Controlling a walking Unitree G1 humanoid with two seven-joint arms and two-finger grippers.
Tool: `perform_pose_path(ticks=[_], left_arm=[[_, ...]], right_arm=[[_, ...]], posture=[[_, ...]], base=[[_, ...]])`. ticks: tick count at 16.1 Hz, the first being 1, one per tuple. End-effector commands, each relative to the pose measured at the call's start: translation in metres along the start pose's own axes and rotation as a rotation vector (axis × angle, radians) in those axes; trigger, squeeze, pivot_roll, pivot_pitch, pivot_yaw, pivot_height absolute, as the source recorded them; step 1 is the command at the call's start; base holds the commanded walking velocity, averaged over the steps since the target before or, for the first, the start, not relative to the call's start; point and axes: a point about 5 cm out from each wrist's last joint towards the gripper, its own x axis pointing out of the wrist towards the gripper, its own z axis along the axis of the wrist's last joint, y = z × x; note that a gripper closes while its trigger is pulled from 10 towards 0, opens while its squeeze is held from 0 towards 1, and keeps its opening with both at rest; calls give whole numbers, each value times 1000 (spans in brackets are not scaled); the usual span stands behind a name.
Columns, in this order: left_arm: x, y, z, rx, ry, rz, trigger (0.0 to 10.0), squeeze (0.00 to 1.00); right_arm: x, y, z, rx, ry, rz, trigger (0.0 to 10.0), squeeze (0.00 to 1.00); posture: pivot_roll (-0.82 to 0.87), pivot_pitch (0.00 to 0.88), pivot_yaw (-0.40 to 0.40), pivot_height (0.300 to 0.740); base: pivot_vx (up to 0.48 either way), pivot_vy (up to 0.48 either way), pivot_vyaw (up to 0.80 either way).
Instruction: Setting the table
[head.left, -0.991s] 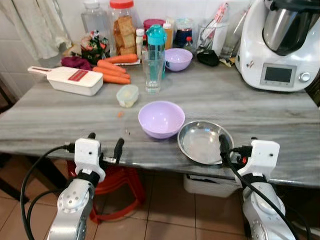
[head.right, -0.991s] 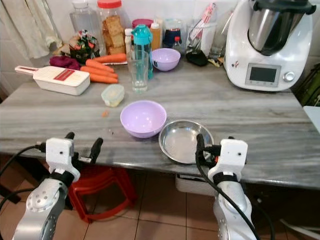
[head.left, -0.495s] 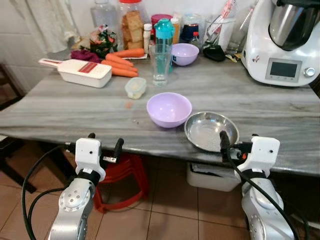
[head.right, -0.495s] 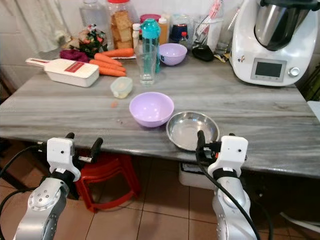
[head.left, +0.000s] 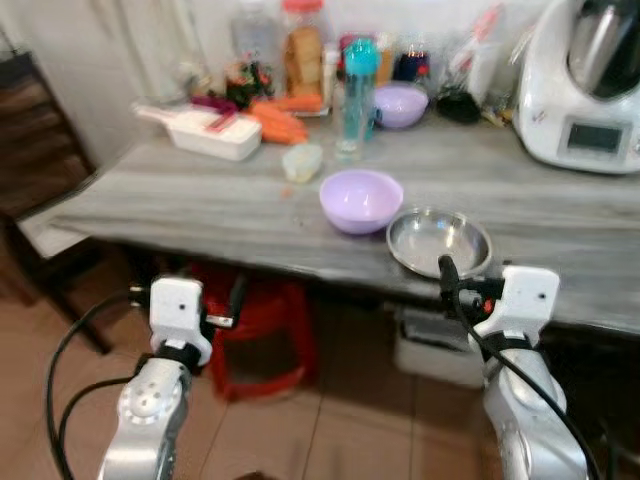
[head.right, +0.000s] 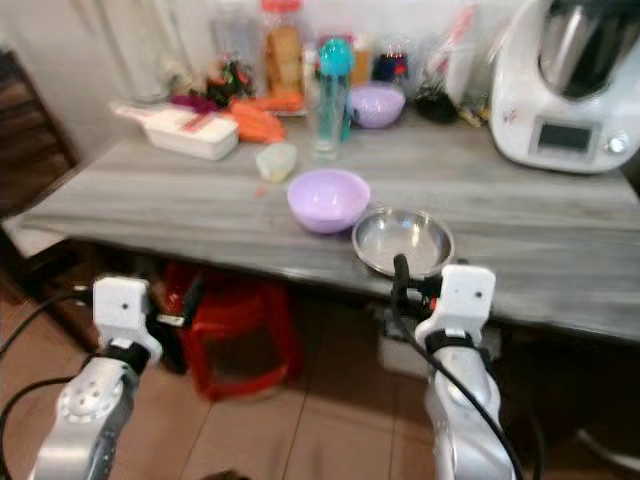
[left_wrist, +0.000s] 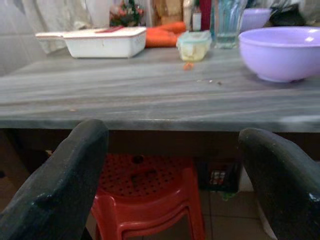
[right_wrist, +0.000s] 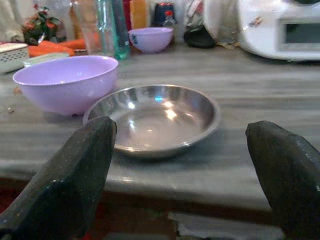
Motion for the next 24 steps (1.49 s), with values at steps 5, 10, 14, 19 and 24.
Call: perform_pose_path(ticks=[5, 10, 14, 19, 24], left_arm=[[1, 2, -1, 20, 4, -4, 10000, 0], [1, 1, 0, 20, -2, -18, 10000, 0], [7, -6, 4, 7, -25, -66, 10000, 0], [11, -19, 9, 5, -59, -110, 10000, 0], [6, -14, 6, 0, -54, -93, 10000, 0]], right_arm=[[4, 3, 2, 11, -14, -8, 10000, 0], [4, -2, 5, -27, -43, -37, 10000, 0], [6, -5, 5, -42, -49, -61, 10000, 0], [15, 2, 10, -73, -53, 30, 10000, 0], [23, 4, 9, -63, -44, 40, 10000, 0]], posture=[[61, 0, 25, 740], [53, 0, 40, 740], [40, 0, 30, 740], [37, 0, 14, 740], [59, 0, -10, 740]], base=[[-338, 0, 0], [-314, 0, 0], [-72, 0, 0], [0, 0, 0], [0, -254, 0]])
